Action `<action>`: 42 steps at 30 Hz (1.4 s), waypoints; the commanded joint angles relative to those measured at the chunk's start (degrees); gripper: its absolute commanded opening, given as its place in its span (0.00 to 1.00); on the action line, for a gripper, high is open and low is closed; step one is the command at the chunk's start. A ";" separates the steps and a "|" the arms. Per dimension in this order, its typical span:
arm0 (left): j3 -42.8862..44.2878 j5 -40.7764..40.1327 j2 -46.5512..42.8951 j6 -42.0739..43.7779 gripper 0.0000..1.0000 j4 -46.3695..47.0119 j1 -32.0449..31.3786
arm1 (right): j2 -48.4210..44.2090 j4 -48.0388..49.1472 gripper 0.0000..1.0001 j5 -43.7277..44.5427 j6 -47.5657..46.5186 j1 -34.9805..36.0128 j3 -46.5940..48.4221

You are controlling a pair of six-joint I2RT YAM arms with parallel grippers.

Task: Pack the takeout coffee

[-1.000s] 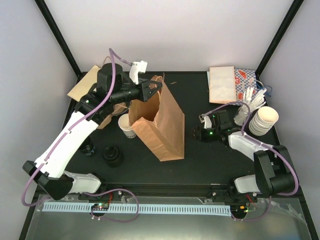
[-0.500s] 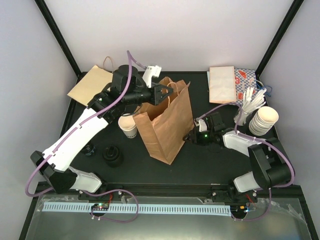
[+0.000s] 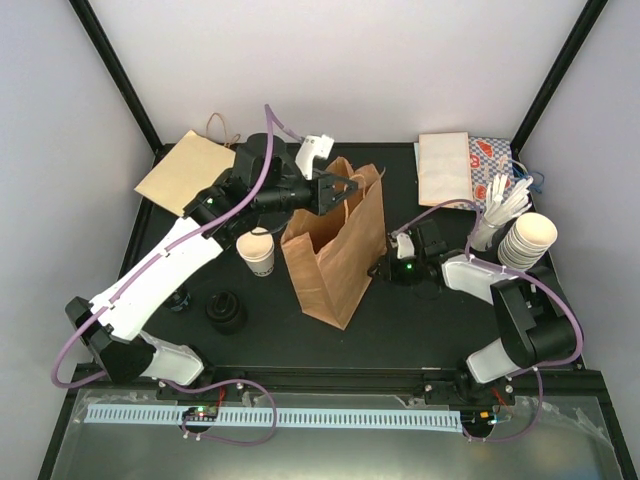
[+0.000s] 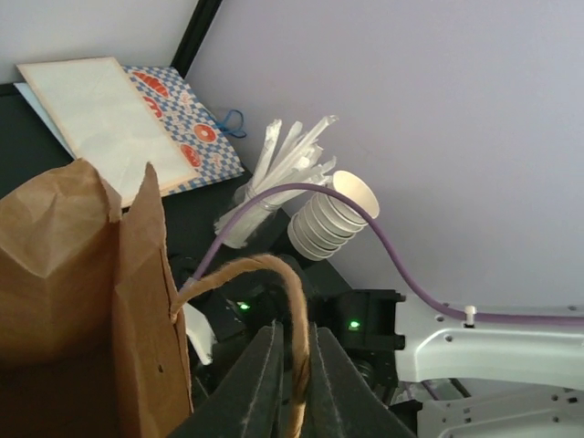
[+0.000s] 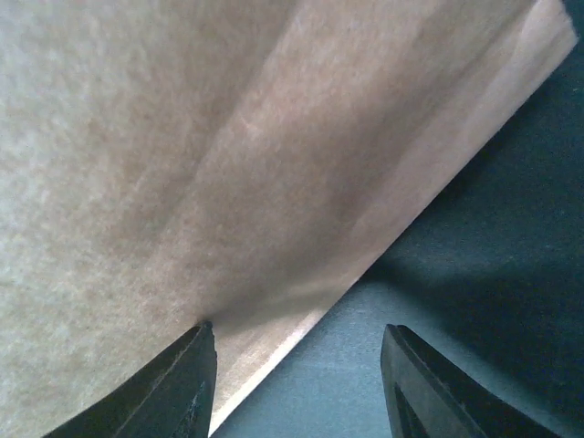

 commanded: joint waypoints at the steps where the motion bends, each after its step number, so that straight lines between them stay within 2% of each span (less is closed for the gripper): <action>1: 0.30 2.24 0.01 -0.98 0.16 3.51 -1.72 | -1.02 -1.79 0.52 4.64 -1.79 0.30 0.96; 6: -1.09 5.93 -1.41 0.07 0.57 5.98 -2.25 | -1.72 -2.72 0.52 7.20 -1.88 0.30 0.61; 8: -0.82 5.90 -2.20 1.15 0.68 4.75 -2.28 | -2.11 -2.63 0.52 7.82 -1.84 0.30 0.35; 11: -0.03 4.56 -3.78 3.54 0.81 1.56 -2.25 | -2.96 -2.66 0.52 8.59 -1.55 0.30 -0.03; 17: 1.85 -3.03 -10.19 11.49 0.97 -9.18 -2.25 | -6.14 -4.26 0.52 10.92 -1.92 0.30 -0.50; 24: 1.92 -20.89 -17.27 15.26 0.99 -22.24 -1.93 | -12.29 -10.10 0.53 14.35 -2.32 0.30 1.08; 26: 1.62 -23.83 -17.50 15.11 0.99 -25.13 -1.25 | -14.47 -12.05 0.54 15.48 -2.41 0.34 1.97; 30: -0.11 -23.29 -16.28 14.55 0.99 -27.39 -0.54 | -18.27 -16.39 0.56 17.30 -2.73 0.30 4.58; 37: -3.69 -20.29 -13.82 13.73 0.98 -25.83 -0.50 | -23.36 -22.25 0.59 22.00 -2.98 0.35 8.72; 42: -4.25 -19.14 -10.32 12.57 0.91 -26.23 -0.49 | -27.36 -23.36 0.59 26.01 -1.98 0.30 9.35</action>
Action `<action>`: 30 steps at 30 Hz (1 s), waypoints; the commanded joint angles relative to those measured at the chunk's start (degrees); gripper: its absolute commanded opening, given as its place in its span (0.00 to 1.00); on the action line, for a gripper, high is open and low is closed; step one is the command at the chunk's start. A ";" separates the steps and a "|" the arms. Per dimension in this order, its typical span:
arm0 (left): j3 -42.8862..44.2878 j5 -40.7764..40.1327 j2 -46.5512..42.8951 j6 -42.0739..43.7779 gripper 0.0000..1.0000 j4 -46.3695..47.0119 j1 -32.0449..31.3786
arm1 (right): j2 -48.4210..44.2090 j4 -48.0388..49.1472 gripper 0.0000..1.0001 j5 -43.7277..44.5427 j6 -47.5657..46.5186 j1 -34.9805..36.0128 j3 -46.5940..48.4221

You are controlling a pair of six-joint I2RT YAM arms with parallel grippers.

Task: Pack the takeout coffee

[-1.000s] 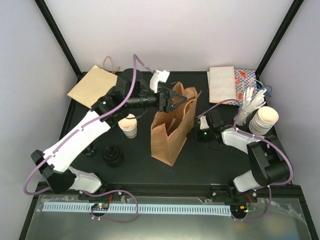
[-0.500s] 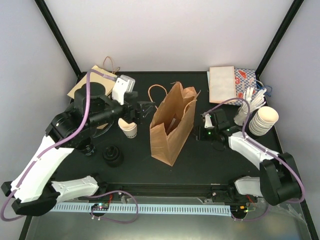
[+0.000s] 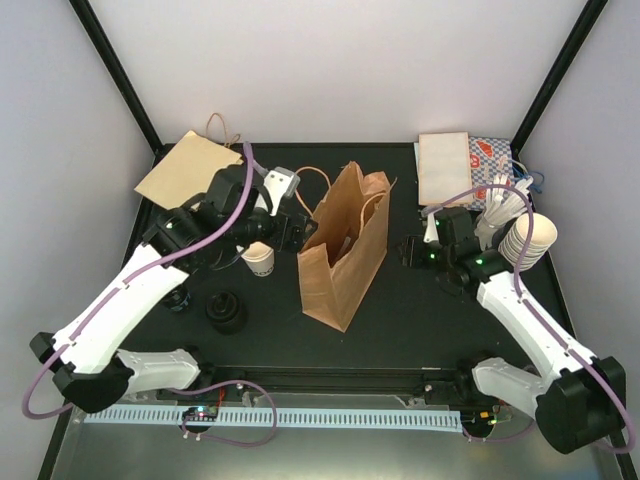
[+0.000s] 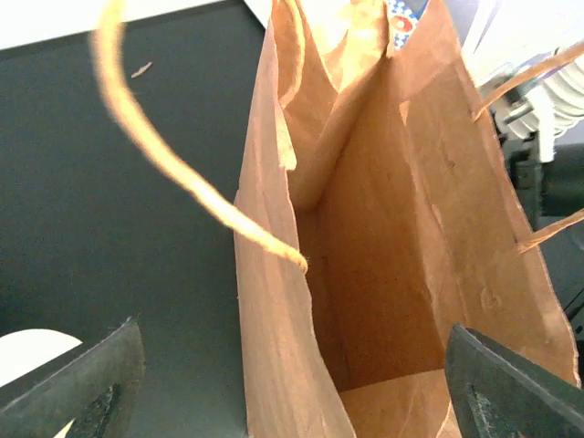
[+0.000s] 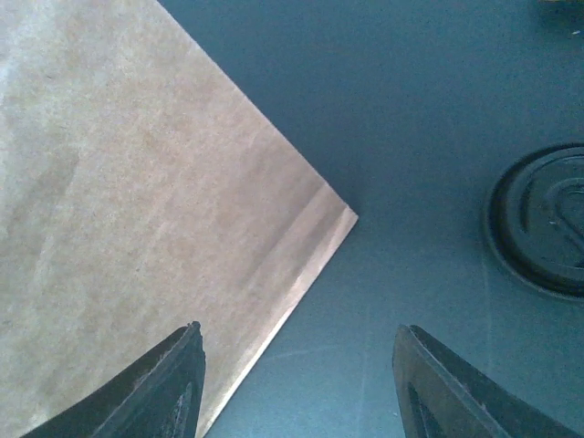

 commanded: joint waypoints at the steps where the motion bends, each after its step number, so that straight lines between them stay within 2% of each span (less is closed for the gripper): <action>1: -0.15 1.74 2.34 -1.06 0.89 -0.60 0.36 | -3.51 -2.72 0.59 5.31 0.21 0.28 1.18; 5: 0.02 2.40 4.85 -1.60 0.77 -0.23 0.29 | -5.39 -2.95 0.60 6.95 0.46 0.26 1.41; 11: 1.87 -1.27 9.59 -3.39 0.64 -1.46 0.04 | -6.64 -4.71 0.60 9.34 1.04 0.22 2.81; 14: 3.73 -2.51 11.89 -3.50 0.46 -2.61 -0.12 | -8.03 -5.30 0.60 11.32 1.10 0.26 3.15; 17: 6.72 -3.20 14.34 -3.99 0.18 -5.37 -0.44 | -10.35 -5.66 0.60 13.66 1.09 0.27 3.35; 19: 7.49 -4.23 15.17 -4.78 0.05 -6.00 -0.66 | -11.81 -5.65 0.61 14.45 0.89 0.24 3.37; 20: 7.39 -4.69 15.12 -5.16 0.02 -5.74 -0.67 | -12.46 -5.66 0.62 14.74 0.92 0.21 3.37; 30: 5.86 -11.67 13.12 -8.93 0.02 0.96 -0.47 | -15.19 -6.06 0.63 16.80 0.26 0.21 3.38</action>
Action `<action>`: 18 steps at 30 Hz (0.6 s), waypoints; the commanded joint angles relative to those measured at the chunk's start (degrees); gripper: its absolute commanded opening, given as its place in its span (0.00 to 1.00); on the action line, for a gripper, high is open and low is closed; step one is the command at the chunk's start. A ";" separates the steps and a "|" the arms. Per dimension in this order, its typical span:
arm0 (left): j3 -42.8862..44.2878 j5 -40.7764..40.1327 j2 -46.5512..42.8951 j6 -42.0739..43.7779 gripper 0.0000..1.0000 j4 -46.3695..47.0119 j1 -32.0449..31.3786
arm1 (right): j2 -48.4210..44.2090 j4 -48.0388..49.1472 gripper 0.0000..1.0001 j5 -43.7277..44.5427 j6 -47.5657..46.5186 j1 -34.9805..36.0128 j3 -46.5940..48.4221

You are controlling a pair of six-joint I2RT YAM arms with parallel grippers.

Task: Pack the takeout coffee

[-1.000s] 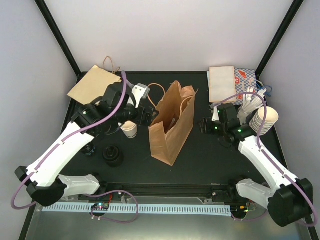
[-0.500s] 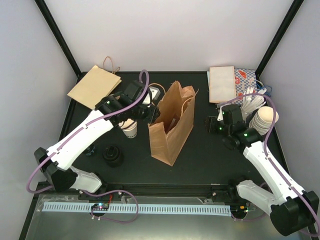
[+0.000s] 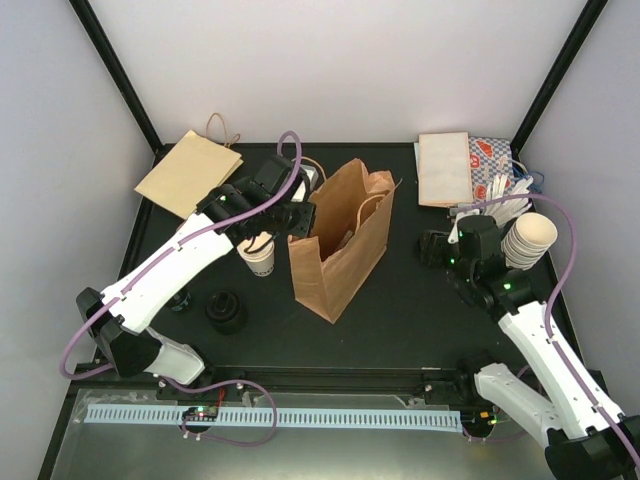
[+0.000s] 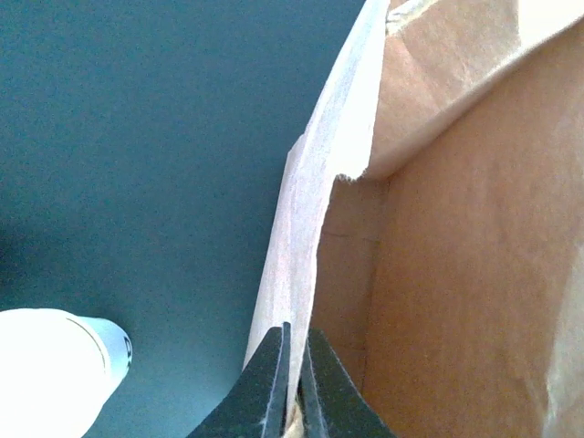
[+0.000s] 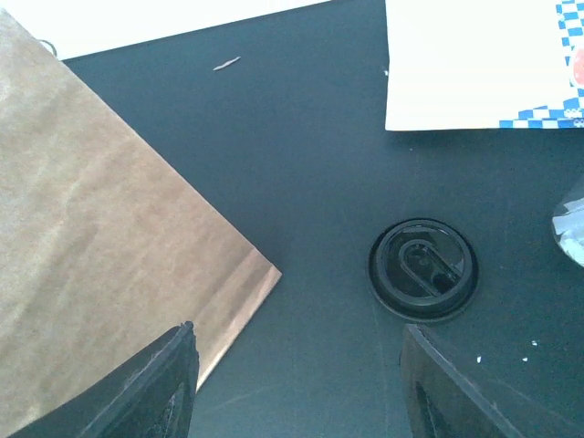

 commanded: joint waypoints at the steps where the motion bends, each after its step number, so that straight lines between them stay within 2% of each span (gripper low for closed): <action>1: 0.77 -5.25 -1.76 -3.06 0.02 5.53 0.15 | -1.02 -0.45 0.63 2.58 -0.23 0.19 1.67; 4: 0.48 -4.67 -1.43 -4.73 0.02 9.42 1.50 | -1.25 -0.49 0.63 2.59 -0.58 0.21 1.76; 12: 0.76 5.03 2.03 -8.91 0.02 19.29 6.86 | -2.19 -1.07 0.63 2.00 -0.24 0.23 0.81; 18: 0.40 8.84 4.88 -14.87 0.02 24.82 9.50 | -2.44 -1.12 0.63 1.60 -0.28 0.26 0.34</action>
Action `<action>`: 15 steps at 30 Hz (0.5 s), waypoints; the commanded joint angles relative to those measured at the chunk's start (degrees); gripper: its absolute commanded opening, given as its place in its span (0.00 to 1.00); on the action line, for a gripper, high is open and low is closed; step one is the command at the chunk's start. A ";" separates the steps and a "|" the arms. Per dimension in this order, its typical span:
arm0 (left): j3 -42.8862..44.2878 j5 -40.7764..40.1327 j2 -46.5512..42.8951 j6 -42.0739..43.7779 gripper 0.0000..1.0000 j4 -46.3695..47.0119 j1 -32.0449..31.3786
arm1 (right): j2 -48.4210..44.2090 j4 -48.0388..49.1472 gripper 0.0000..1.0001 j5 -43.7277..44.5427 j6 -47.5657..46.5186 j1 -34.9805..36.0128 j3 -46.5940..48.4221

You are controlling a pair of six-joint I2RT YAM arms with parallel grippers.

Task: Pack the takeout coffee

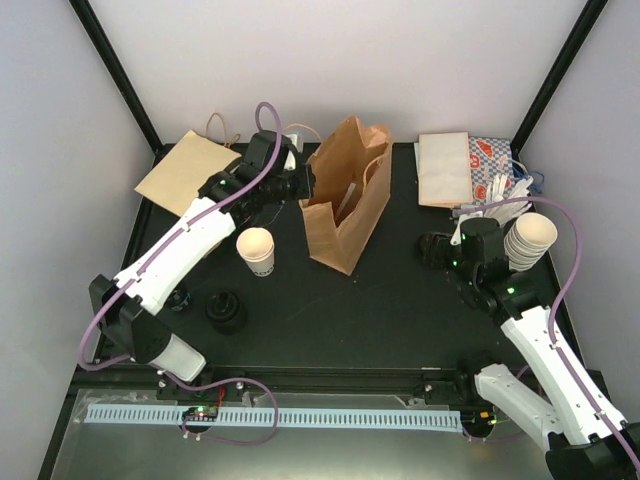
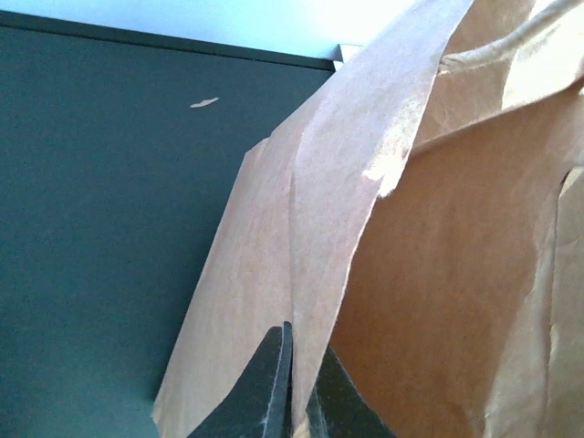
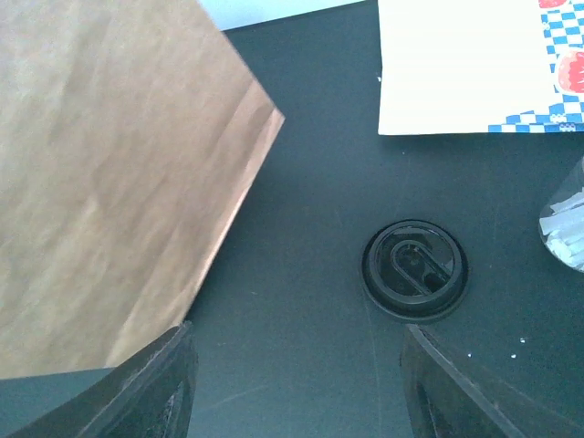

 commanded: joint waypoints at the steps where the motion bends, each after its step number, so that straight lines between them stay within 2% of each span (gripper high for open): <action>1: -0.27 4.80 1.45 -6.50 0.02 8.74 1.33 | -0.54 0.12 0.63 0.51 -0.08 0.24 0.34; 5: -2.93 4.43 1.87 -9.62 0.01 13.11 1.44 | -0.21 0.30 0.63 0.24 -0.17 0.22 0.20; 11: -3.22 5.29 3.28 -10.58 0.03 12.78 2.02 | -0.08 0.45 0.63 -0.20 -0.11 0.27 -0.20; 14: -3.61 6.91 3.14 -10.40 0.22 12.62 2.39 | -0.12 0.47 0.63 -0.37 -0.11 0.25 -0.51; 15: -3.70 7.48 2.92 -10.15 0.25 12.58 2.56 | -0.12 0.39 0.63 -0.39 -0.09 0.25 -0.53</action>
